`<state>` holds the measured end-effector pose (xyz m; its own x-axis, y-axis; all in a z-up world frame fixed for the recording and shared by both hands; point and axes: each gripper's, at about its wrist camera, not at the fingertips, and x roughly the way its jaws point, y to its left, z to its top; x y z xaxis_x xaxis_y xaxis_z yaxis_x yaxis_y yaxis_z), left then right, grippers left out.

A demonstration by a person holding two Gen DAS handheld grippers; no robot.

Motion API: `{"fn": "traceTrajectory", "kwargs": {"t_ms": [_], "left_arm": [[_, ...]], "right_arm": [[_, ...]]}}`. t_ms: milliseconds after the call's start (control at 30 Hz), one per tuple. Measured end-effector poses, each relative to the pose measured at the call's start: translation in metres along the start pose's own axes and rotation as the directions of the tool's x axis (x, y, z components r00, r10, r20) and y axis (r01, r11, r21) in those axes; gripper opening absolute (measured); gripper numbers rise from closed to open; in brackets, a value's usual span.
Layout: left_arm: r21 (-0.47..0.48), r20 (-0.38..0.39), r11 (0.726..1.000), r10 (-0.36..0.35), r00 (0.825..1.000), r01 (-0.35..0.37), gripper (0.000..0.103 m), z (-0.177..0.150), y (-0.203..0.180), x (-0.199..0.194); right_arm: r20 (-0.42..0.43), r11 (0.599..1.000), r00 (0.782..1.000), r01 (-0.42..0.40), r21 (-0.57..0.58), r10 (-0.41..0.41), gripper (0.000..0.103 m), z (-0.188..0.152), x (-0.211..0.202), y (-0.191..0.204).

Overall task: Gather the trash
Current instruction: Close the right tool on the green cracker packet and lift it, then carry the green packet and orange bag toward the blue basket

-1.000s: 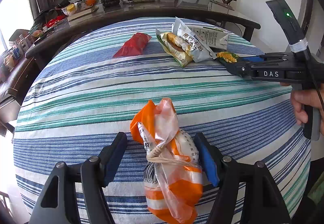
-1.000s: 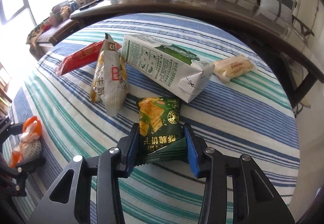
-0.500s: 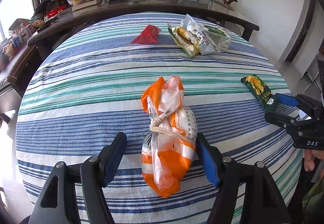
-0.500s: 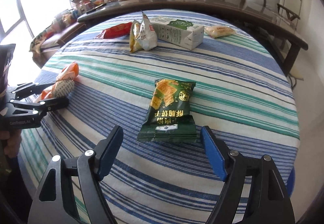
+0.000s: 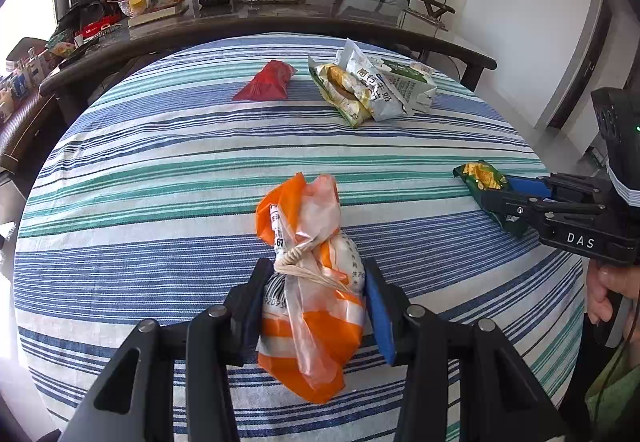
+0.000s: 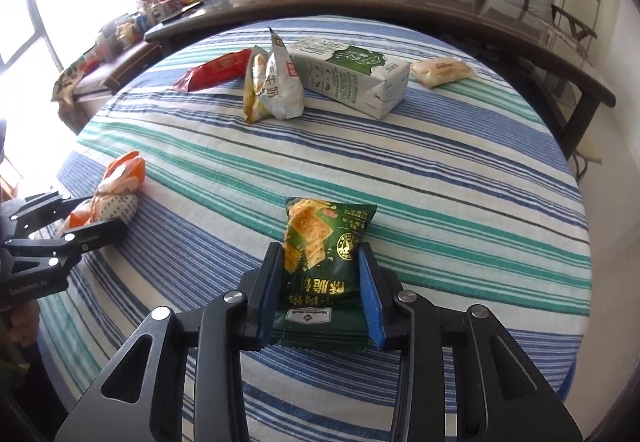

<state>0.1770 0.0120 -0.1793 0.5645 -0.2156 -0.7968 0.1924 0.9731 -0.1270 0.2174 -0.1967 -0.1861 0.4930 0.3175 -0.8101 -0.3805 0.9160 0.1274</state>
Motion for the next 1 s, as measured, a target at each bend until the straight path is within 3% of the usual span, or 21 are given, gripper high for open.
{"fn": "traceTrajectory", "kwargs": {"t_ms": [500, 1000], "left_arm": [[0.063, 0.039, 0.996, -0.058, 0.998, 0.055, 0.044, -0.004, -0.037, -0.008], [0.113, 0.081, 0.993, -0.027, 0.996, 0.018, 0.044, -0.005, -0.093, -0.023]], "right_arm": [[0.061, 0.998, 0.998, -0.016, 0.065, 0.012, 0.036, -0.025, -0.042, -0.019], [0.089, 0.995, 0.996, -0.017, 0.102, 0.007, 0.036, -0.053, -0.071, -0.040]]}}
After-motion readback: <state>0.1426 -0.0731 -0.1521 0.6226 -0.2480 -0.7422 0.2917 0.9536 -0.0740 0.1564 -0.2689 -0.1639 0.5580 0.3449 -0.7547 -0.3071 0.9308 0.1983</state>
